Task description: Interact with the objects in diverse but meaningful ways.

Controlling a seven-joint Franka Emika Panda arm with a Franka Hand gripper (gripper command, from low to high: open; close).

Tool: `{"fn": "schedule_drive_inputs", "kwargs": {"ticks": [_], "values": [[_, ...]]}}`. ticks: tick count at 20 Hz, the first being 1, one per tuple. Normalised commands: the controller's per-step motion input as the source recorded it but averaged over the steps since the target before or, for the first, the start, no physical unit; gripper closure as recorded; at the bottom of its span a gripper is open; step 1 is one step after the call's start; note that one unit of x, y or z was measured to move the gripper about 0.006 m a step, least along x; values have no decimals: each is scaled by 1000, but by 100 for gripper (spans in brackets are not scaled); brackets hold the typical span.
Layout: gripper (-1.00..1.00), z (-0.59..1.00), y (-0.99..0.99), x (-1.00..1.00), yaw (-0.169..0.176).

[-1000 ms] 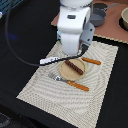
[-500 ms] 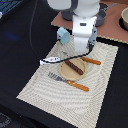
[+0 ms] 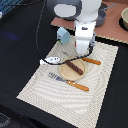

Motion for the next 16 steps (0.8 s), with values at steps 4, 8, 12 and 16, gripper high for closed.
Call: {"fn": "schedule_drive_inputs", "kwargs": {"ticks": [4,8,12,16], "values": [[-100,912,121,-99,23],[-100,940,139,-247,58],[-100,556,76,-596,56],[-100,81,43,-788,58]]}}
